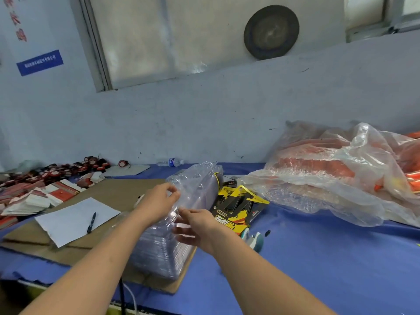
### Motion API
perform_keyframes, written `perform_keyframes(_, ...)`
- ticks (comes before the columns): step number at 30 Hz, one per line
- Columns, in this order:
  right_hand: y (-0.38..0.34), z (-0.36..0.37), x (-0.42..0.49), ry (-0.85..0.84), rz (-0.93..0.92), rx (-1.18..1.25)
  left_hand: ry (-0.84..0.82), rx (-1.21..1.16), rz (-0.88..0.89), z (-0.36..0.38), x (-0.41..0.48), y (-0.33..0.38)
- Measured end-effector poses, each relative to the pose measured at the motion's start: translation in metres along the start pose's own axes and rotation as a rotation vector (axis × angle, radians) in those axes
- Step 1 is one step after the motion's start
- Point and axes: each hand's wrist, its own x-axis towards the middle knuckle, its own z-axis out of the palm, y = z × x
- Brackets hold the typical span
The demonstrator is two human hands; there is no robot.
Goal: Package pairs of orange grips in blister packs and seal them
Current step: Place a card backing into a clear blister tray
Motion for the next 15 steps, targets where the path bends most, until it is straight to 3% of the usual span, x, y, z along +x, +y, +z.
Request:
perform_keyframes(7, 0.001, 0.007, 0.005, 0.059, -0.003, -0.102, 0.064, -0.150, 0.003, -0.015, 0.009, 0.000)
perform_keyframes(15, -0.008, 0.009, 0.010, 0.175, 0.006, -0.229, 0.360, -0.332, 0.137, -0.065, 0.012, 0.040)
